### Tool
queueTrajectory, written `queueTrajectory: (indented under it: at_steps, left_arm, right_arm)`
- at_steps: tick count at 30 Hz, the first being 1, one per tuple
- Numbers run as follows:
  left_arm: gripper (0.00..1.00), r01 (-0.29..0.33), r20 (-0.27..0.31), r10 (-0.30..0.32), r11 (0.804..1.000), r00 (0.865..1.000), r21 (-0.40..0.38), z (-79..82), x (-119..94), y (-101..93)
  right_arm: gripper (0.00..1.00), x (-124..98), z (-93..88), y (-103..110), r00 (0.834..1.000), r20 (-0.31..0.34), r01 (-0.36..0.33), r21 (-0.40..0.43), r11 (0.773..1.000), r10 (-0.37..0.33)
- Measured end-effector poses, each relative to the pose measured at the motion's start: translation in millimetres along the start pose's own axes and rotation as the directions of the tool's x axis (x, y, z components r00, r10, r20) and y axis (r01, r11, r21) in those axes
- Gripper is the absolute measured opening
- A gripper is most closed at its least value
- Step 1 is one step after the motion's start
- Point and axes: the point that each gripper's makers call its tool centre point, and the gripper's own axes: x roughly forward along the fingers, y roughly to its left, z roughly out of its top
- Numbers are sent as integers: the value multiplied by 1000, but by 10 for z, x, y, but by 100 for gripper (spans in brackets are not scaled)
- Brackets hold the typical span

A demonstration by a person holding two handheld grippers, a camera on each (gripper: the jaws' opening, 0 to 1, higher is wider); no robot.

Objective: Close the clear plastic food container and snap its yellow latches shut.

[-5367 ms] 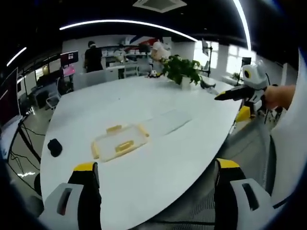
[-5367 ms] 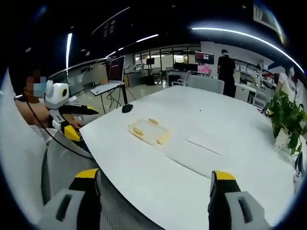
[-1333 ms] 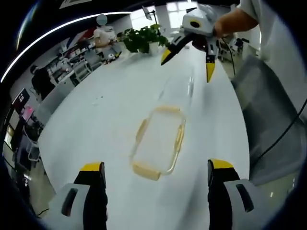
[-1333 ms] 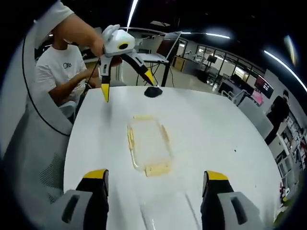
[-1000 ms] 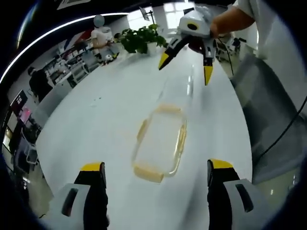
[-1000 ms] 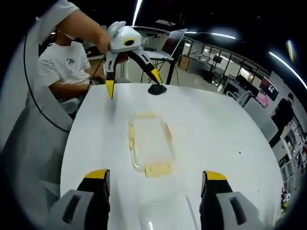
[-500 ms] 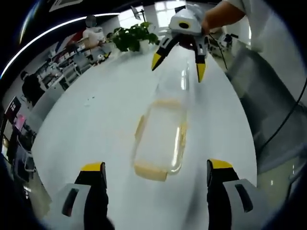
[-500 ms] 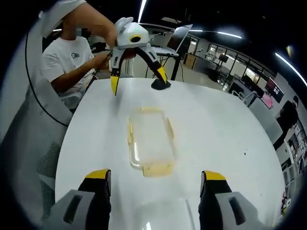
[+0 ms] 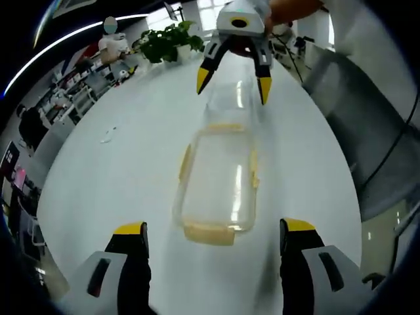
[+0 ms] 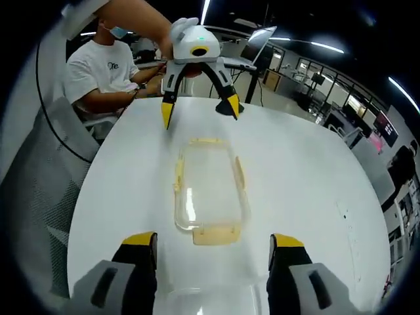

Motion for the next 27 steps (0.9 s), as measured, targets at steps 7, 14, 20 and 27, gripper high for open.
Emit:
queueTrajectory:
  at_steps: [7, 14, 20, 27]
  left_arm:
    - [75, 32, -27, -31, 999, 999, 15, -104, 99, 10]
    - [71, 58, -27, -57, 998, 998, 28, -150, 161, 4]
    - [67, 75, -43, -73, 997, 996, 36, -199, 205, 13]
    - [64, 88, -43, -86, 995, 995, 48, -201, 229, 30]
  right_arm:
    - [62, 78, -63, -16, 1000, -22, -18, -23, 1000, 18]
    - [59, 143, -74, -17, 999, -27, -35, -42, 999, 34]
    - [55, 206, -56, -67, 999, -28, -34, -37, 999, 33]
    - [53, 271, -99, -63, 997, -54, -55, -43, 998, 53]
